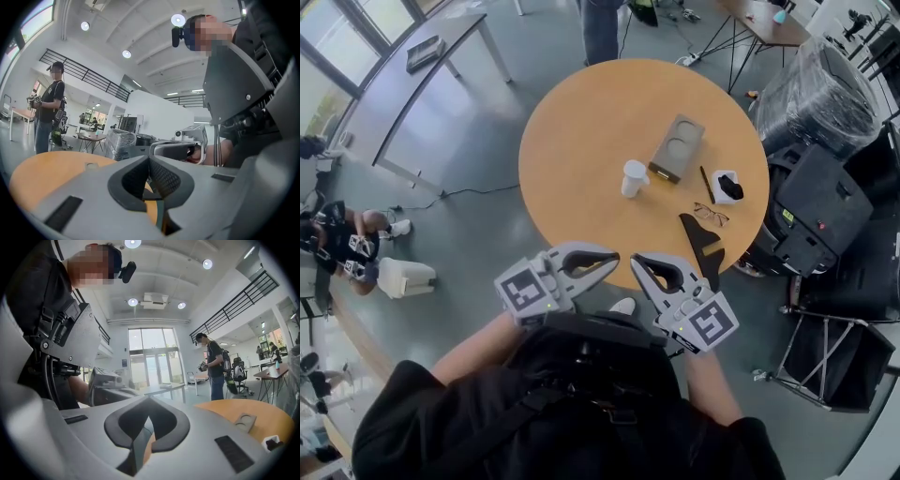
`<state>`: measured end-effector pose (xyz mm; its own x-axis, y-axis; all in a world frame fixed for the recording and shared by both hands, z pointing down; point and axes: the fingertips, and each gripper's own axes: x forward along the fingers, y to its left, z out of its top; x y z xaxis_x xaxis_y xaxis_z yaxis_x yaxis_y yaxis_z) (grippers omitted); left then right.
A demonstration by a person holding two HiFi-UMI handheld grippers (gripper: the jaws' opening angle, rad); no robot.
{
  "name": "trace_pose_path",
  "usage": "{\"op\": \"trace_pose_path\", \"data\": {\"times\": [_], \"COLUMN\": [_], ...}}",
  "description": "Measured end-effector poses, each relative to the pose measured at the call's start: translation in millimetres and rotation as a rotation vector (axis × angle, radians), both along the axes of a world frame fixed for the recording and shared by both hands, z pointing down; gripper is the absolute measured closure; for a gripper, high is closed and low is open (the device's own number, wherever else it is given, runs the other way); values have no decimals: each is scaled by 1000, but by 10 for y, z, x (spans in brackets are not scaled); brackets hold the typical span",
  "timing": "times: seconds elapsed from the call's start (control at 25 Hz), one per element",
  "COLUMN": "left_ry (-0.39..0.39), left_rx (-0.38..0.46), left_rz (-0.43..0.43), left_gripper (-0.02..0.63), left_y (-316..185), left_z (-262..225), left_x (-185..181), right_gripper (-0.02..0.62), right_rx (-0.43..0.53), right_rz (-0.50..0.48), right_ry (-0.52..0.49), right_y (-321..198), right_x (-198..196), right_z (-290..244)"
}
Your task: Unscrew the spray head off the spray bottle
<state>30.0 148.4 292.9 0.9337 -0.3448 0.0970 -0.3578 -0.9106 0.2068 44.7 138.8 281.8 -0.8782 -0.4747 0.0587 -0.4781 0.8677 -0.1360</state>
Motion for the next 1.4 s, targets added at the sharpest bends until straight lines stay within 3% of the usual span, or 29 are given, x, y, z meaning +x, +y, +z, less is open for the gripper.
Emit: {"op": "trace_pose_path", "data": {"times": [0.6,1.04,1.4], "left_ry": [-36,-93,-94], "left_rx": [14,41,35], "left_rz": [-71,-83,-22], "left_gripper": [603,603,603], "left_y": [-142,-295,-767], "left_z": [45,183,261], "left_x": [596,476,158], "right_gripper": [601,601,602], "right_rx": [-20,-26,-22], "right_rz": [-83,-109,-35], "right_ry": [-31,-47,3], "right_y": [-111,-228,-739], "right_x": [562,452,140], "right_z": [61,167,223]}}
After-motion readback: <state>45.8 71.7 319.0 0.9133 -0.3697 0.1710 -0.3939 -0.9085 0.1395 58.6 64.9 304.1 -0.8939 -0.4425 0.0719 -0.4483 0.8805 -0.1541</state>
